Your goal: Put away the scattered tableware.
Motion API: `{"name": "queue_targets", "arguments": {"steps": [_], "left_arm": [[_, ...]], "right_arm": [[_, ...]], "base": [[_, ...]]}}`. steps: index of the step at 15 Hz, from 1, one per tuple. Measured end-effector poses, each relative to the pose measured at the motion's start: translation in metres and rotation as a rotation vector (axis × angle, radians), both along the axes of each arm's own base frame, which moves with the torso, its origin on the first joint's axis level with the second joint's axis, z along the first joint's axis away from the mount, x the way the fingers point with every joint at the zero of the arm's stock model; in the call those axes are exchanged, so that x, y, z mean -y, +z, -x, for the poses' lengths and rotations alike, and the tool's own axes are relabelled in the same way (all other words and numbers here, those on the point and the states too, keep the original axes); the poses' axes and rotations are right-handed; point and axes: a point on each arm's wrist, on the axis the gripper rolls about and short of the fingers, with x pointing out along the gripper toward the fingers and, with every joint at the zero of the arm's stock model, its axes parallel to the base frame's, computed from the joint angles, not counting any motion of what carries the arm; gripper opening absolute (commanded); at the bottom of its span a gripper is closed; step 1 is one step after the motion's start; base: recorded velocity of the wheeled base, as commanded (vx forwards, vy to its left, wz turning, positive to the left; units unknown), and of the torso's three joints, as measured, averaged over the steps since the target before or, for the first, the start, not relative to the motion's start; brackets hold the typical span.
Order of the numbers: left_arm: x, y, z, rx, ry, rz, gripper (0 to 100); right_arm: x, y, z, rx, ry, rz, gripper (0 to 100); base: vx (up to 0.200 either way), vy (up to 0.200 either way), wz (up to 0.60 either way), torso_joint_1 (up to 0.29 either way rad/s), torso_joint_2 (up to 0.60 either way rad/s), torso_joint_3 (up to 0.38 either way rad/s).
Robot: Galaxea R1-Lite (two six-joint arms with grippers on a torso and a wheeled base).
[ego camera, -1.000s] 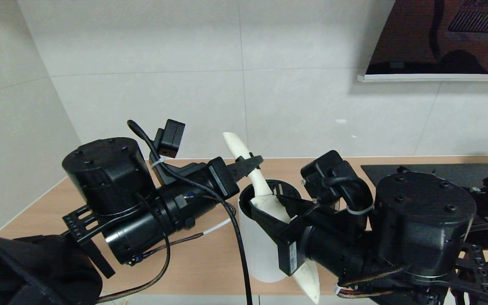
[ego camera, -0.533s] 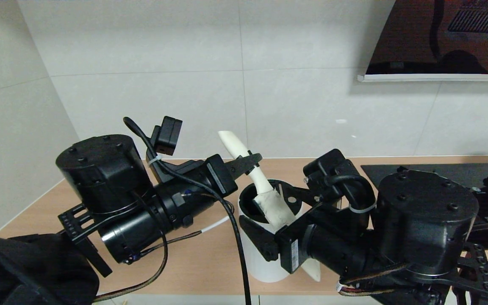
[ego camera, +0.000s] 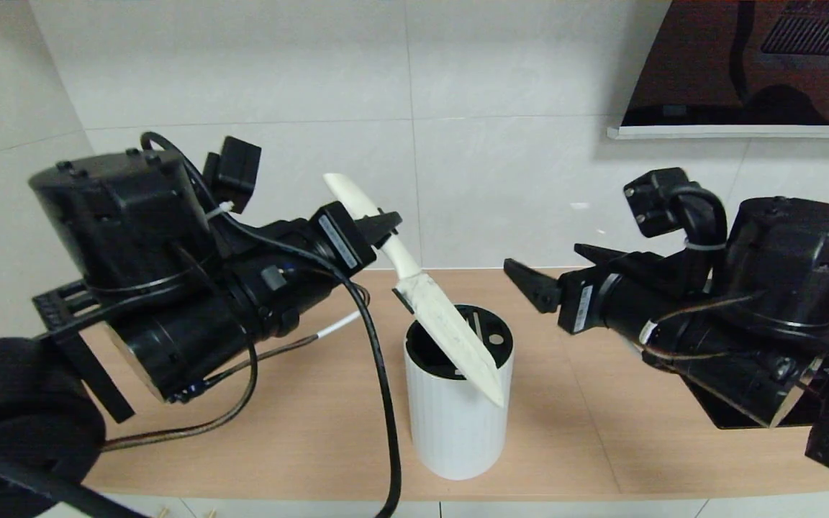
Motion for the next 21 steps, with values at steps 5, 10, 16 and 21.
{"name": "queue_targets", "arguments": {"steps": [5, 10, 16, 21], "left_arm": [[0.015, 0.047, 0.019, 0.215, 0.158, -0.186, 0], [0.033, 0.036, 0.032, 0.326, 0.344, -0.352, 0], [0.052, 0.014, 0.021, 0.334, 0.399, -0.408, 0], [0.062, -0.001, 0.013, 0.321, 0.393, -0.422, 0]], "right_arm": [[0.025, -0.006, -0.023, -0.016, -0.09, 0.011, 100], [0.028, -0.012, -0.023, -0.031, -0.102, 0.023, 100], [0.027, -0.015, -0.024, -0.039, -0.101, 0.029, 100], [0.027, -0.016, -0.024, -0.043, -0.1, 0.031, 100]], "base": [[0.0, 0.0, 0.0, 0.0, 0.0, 0.0], [0.0, 0.0, 0.0, 0.0, 0.0, 0.0], [0.0, 0.0, 0.0, 0.0, 0.0, 0.0], [0.0, 0.0, 0.0, 0.0, 0.0, 0.0]]}}
